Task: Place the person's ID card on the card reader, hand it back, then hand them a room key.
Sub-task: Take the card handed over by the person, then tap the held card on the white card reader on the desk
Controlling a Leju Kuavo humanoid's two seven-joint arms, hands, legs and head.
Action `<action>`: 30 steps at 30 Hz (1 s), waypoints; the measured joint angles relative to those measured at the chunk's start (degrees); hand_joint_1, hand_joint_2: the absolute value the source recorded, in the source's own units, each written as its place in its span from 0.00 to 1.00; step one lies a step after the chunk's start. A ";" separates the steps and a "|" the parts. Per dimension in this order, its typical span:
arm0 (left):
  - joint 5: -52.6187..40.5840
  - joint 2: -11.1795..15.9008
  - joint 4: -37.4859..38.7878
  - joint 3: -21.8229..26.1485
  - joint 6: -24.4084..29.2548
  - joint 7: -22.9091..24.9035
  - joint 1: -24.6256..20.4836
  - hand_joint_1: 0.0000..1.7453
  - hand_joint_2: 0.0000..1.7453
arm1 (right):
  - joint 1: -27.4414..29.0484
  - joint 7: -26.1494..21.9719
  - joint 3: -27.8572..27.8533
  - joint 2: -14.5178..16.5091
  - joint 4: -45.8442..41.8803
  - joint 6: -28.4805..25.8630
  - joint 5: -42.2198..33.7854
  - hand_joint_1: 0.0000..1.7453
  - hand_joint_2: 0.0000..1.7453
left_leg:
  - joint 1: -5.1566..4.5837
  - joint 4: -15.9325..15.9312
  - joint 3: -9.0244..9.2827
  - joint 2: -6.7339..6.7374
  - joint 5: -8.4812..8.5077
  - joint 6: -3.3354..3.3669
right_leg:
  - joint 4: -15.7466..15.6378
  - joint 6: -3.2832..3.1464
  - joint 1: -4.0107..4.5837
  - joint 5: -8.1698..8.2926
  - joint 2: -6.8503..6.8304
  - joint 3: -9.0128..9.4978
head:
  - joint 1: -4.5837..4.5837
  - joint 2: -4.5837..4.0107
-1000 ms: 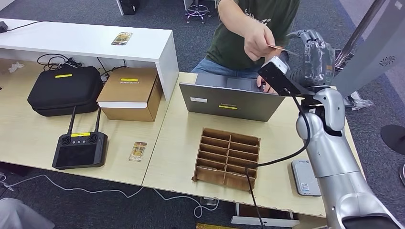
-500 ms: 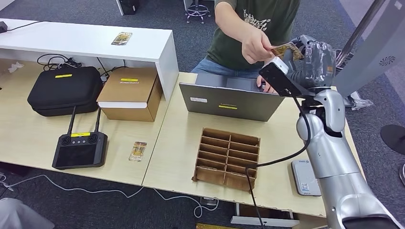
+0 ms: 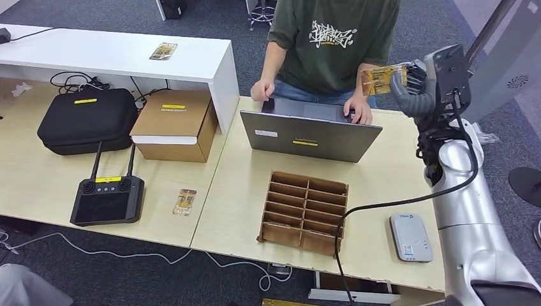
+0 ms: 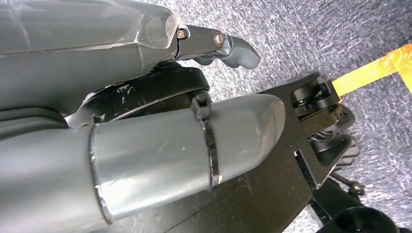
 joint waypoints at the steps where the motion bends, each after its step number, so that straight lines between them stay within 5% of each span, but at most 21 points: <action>1: 0.27 -0.02 0.00 0.00 0.15 -0.16 0.01 0.00 0.00 | -0.46 0.07 -0.70 -0.22 1.07 0.55 -1.54 1.00 1.00 | 0.00 0.01 0.00 0.01 0.00 0.00 | 0.00 0.00 0.00 0.00 0.02 0.00 | -0.01 0.00; 8: 1.83 -0.01 0.00 0.01 0.80 -0.84 0.15 0.00 0.00 | -2.12 -0.29 -1.90 -2.80 5.14 1.64 -3.17 1.00 1.00 | 0.00 0.03 0.00 0.01 -0.01 0.00 | -0.01 0.00 0.00 0.00 0.01 -0.01 | -0.02 0.00; 15: 3.00 0.13 0.00 0.02 0.90 -1.03 0.56 0.00 0.00 | 1.23 -1.43 -1.40 -8.76 4.10 -0.24 -1.18 1.00 1.00 | 0.00 0.03 -0.04 -0.13 -0.02 0.03 | -0.07 0.01 0.01 -0.01 -0.18 0.04 | 0.00 0.00; 22: 3.54 0.19 0.00 0.02 0.64 -0.41 0.81 0.00 0.00 | 17.45 -1.67 -2.60 -13.43 -6.78 -4.31 -0.06 1.00 1.00 | 0.02 0.05 -0.05 -0.24 -0.12 0.16 | -0.16 0.16 0.03 -0.11 -0.30 0.12 | -0.01 0.00; 30: 4.44 0.44 0.00 0.02 0.23 -0.26 1.39 0.00 0.00 | 38.50 -0.40 -8.80 -13.45 -22.95 -5.27 2.22 1.00 1.00 | 0.02 0.02 -0.14 -0.27 -0.28 0.25 | -0.16 0.27 0.03 -0.27 -0.33 0.10 | -0.01 0.00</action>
